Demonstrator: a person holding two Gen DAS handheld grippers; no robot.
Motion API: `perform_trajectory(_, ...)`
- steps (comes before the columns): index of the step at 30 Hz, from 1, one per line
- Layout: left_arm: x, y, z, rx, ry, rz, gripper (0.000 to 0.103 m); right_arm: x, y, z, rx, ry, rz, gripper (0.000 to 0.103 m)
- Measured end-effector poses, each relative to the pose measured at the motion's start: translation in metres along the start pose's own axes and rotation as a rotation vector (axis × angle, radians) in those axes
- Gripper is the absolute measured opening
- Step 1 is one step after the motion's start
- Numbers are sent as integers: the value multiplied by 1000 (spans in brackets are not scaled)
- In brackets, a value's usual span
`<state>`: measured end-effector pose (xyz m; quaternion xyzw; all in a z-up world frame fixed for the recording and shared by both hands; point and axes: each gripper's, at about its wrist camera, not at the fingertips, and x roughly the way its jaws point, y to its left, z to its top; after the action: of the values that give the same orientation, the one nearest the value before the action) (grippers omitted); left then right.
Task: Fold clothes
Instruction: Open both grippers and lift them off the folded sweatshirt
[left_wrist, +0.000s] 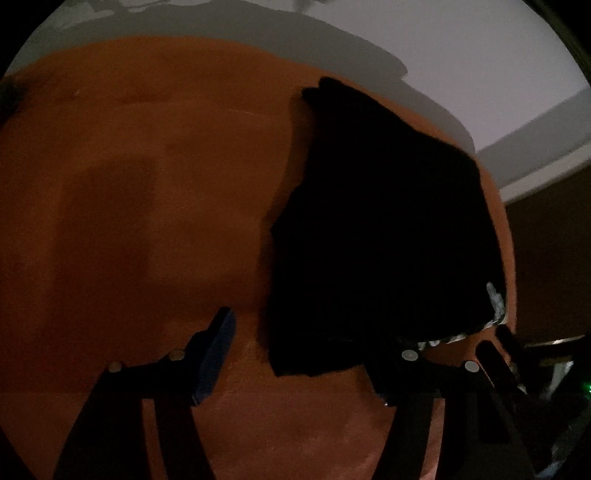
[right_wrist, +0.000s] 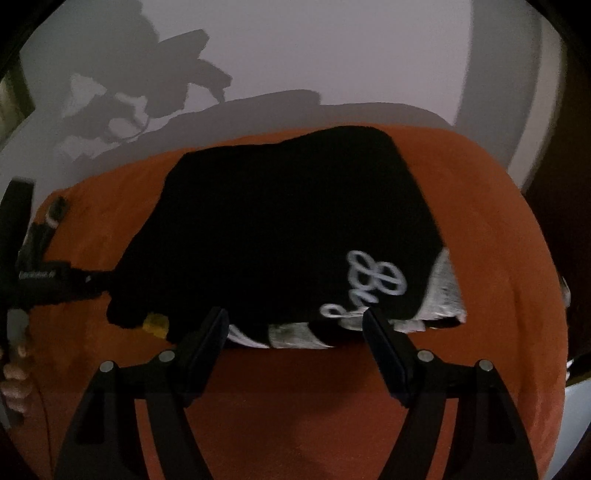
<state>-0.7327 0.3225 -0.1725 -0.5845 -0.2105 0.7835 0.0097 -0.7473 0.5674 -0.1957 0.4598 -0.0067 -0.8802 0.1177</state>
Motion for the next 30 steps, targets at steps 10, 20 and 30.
perform_trajectory(10,-11,10,-33,79,35,-28,40,12,65,-28,-307,-16,-10,74)
perform_trajectory(20,16,44,-56,-72,22,-225,50,21,72,-44,-213,23,-72,63)
perform_trajectory(30,14,28,-32,-108,50,-410,58,13,61,-54,-107,46,-76,63)
